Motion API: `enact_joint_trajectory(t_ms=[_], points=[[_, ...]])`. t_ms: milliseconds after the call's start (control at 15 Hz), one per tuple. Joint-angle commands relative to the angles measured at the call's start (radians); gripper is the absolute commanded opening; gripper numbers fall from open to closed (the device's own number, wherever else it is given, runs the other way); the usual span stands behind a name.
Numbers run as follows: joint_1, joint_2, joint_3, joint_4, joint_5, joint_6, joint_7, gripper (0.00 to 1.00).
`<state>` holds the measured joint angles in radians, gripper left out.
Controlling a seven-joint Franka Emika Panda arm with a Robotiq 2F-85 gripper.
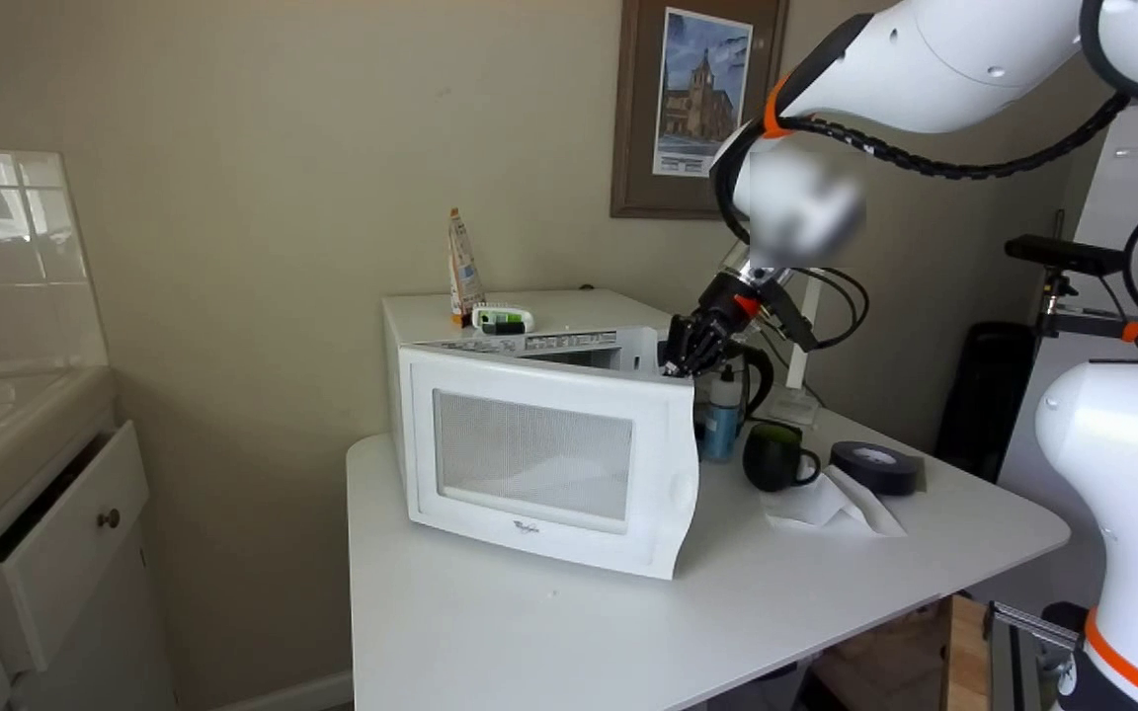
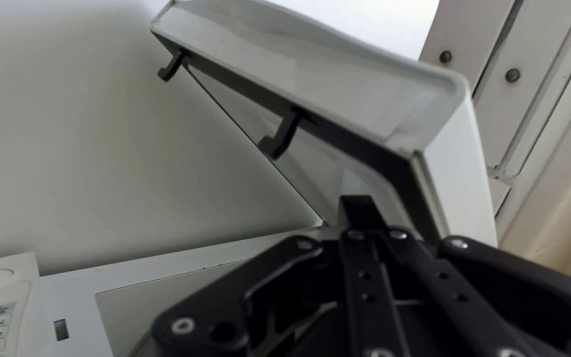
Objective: Open the microwave door.
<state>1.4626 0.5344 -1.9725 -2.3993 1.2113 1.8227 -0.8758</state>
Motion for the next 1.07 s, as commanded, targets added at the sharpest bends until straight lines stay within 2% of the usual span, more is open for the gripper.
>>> enact_joint_trajectory(t_ms=[0, 333, 400, 467, 533, 733, 1000], points=[[0.014, 0.069, -0.055, -0.034, 0.053, -0.038, -0.062, 0.00], [0.001, 0.184, -0.131, -0.058, 0.154, -0.013, -0.165, 0.00], [-0.007, 0.215, -0.136, -0.065, 0.167, -0.005, -0.166, 0.26], [-0.021, 0.246, -0.134, -0.067, 0.145, -0.007, -0.149, 0.27], [-0.032, 0.283, -0.128, -0.074, 0.130, 0.006, -0.130, 0.32], [-0.033, 0.375, -0.128, -0.106, 0.139, 0.059, -0.141, 0.55], [0.009, 0.511, -0.147, -0.163, 0.122, 0.143, -0.140, 0.85]])
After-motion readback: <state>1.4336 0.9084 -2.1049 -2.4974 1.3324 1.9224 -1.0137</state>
